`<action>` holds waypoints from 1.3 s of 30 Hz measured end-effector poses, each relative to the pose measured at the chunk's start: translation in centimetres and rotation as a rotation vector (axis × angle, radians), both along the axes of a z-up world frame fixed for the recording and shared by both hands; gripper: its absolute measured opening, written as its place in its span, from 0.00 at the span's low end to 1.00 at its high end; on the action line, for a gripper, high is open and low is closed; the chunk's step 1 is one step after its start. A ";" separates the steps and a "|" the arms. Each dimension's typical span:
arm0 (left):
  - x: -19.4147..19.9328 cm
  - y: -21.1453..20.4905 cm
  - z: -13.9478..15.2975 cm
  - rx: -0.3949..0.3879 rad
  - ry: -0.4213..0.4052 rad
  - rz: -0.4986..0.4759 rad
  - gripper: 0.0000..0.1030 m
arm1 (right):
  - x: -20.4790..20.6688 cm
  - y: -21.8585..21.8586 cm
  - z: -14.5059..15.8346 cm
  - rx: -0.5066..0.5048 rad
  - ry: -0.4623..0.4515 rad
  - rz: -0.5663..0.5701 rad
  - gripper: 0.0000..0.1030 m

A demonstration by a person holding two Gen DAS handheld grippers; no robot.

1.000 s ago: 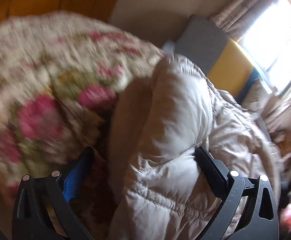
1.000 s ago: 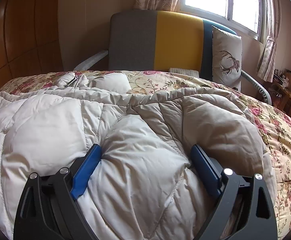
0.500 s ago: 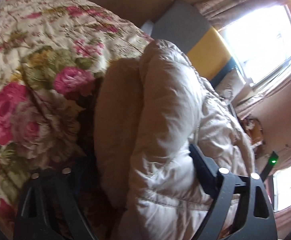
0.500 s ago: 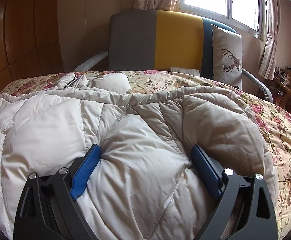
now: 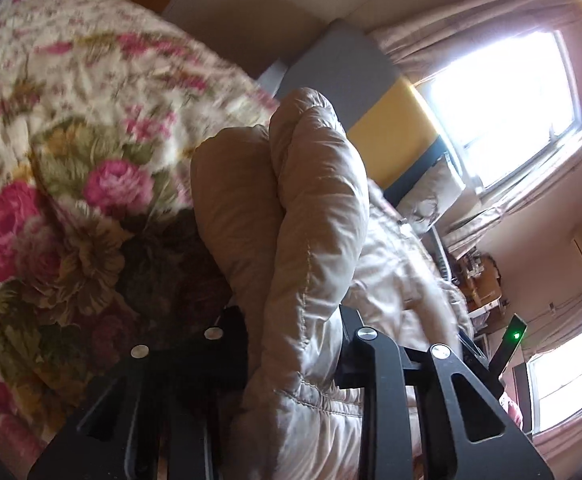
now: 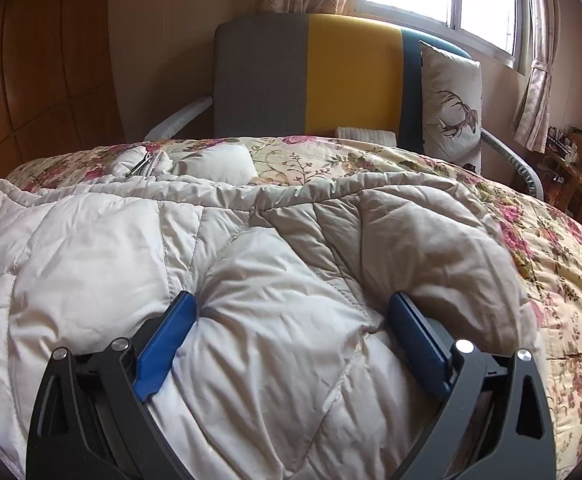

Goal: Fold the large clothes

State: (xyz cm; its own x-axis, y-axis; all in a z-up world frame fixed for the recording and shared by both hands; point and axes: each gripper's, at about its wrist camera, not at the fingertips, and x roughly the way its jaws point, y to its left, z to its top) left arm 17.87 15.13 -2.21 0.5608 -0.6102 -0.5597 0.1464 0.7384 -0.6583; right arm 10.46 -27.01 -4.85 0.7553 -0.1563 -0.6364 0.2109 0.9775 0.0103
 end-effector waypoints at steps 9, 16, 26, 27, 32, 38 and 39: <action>-1.5 -1.5 5.1 -0.020 -0.113 -0.032 0.24 | 2.0 2.8 3.6 -0.042 -0.061 0.040 0.98; -1.8 -2.8 7.1 -0.057 -0.124 -0.037 0.24 | 7.2 2.4 -1.7 -0.066 0.082 0.052 0.98; -3.1 -5.7 11.2 -0.028 -0.187 -0.052 0.24 | 1.2 1.6 2.0 -0.003 0.020 0.026 0.98; -3.2 -6.0 11.5 -0.023 -0.195 -0.054 0.24 | -0.4 1.8 2.3 -0.001 0.001 0.034 0.98; -4.2 -8.1 12.5 -0.016 -0.247 -0.091 0.24 | -4.1 3.7 -1.0 -0.063 0.028 0.085 0.98; -5.6 -12.3 14.2 0.039 -0.312 -0.128 0.24 | -3.2 4.1 -2.5 -0.088 0.047 0.097 0.98; -5.8 -12.9 14.5 0.045 -0.319 -0.130 0.24 | -3.2 3.9 -2.4 -0.078 0.044 0.098 0.98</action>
